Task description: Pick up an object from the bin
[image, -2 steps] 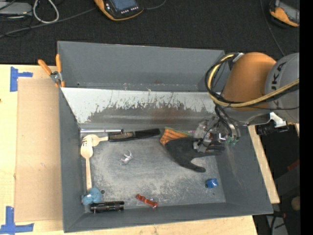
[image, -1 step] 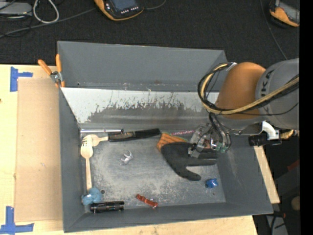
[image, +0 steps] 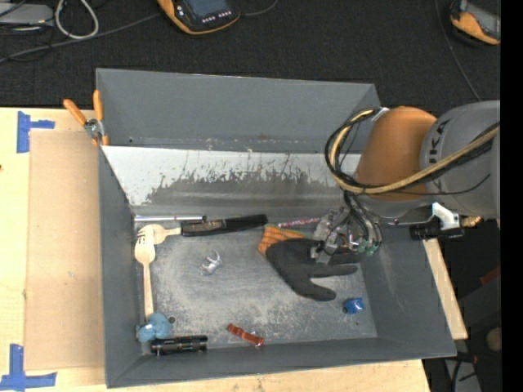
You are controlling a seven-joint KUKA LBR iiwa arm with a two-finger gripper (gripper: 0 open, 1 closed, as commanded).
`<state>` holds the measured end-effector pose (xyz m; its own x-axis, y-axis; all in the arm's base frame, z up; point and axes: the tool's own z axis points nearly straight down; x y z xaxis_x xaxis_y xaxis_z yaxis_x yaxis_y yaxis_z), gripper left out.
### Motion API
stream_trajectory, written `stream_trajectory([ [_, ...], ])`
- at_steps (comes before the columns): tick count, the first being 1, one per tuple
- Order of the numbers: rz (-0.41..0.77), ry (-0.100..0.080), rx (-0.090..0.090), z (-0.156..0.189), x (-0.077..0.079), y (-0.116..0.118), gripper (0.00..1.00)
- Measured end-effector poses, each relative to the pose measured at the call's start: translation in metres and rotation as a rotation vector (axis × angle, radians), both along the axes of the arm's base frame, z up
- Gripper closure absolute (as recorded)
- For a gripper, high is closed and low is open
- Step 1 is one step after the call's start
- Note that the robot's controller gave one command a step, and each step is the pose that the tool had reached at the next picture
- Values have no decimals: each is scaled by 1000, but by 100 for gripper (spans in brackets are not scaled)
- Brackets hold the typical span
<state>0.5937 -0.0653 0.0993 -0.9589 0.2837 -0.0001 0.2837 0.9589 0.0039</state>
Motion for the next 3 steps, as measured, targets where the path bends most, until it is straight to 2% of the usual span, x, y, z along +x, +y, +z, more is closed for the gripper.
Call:
stream_trajectory([
  [1,-83,5,3,8,-5,6,100],
  [2,-27,1,1,2,-4,17,100],
  [3,-52,2,2,19,-2,18,100],
])
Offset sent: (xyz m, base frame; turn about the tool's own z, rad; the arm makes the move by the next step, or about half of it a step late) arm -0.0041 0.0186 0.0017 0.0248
